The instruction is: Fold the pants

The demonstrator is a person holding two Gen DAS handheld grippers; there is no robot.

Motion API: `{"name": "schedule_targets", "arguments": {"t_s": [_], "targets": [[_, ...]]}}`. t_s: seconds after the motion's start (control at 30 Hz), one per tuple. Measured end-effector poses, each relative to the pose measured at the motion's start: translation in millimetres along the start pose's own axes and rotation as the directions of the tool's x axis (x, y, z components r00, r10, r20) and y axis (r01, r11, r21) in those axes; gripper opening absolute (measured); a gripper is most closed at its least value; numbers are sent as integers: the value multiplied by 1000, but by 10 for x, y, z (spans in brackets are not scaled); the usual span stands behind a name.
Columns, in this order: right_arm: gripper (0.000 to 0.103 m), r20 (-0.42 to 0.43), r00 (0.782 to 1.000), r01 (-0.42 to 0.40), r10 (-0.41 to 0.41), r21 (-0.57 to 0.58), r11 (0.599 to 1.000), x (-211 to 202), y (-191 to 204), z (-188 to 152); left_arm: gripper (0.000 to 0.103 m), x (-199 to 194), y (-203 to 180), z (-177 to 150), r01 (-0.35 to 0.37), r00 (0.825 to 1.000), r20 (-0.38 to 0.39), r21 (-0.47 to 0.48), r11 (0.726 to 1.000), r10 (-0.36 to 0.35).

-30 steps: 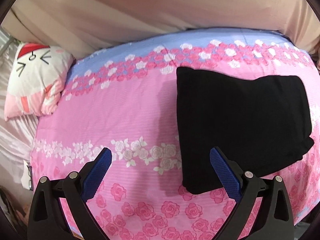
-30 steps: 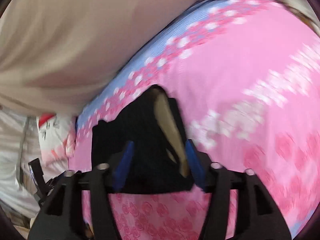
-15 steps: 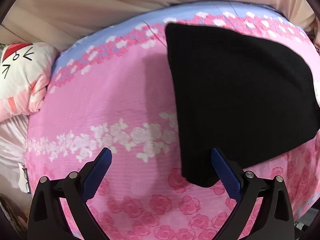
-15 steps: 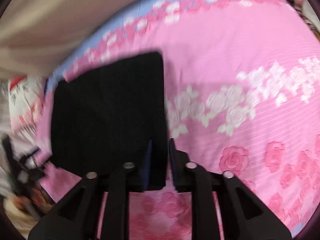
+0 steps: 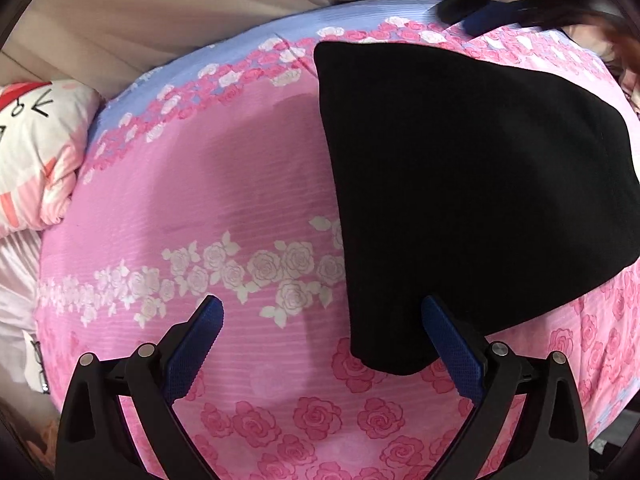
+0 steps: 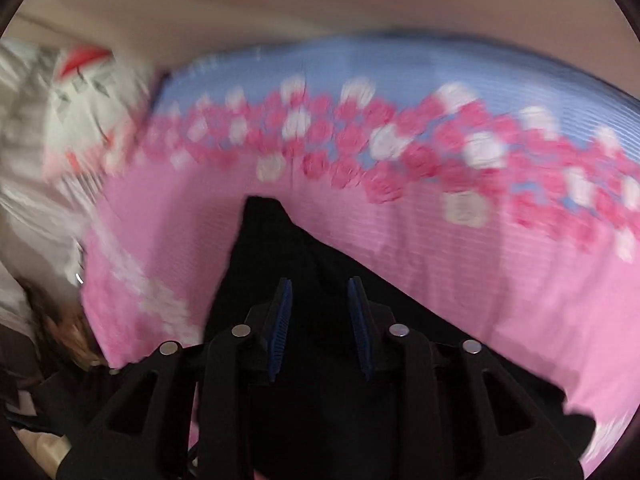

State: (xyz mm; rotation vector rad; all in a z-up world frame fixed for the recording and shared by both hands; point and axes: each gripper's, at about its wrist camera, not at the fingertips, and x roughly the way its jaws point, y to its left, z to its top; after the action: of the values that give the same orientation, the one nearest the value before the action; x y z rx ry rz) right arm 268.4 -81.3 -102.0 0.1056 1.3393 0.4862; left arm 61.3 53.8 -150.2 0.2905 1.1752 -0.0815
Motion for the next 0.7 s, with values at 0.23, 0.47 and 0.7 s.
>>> {"name": "schedule_targets", "arguments": {"t_s": [0.23,0.47,0.7], "targets": [[19,38,944,330,-327,-84,940,267,-139,170,98,83,86,-28,49,999,1,-23,999,-49],[19,36,994,-95,99,-102,990,-26,295,-144,98,104,104,-42,64,998,1,-22,998,-64],[16,165,986,-50,40,60,997,84,-79,30,98,105,95,-9,44,999,-3,-19,999,-44]]}}
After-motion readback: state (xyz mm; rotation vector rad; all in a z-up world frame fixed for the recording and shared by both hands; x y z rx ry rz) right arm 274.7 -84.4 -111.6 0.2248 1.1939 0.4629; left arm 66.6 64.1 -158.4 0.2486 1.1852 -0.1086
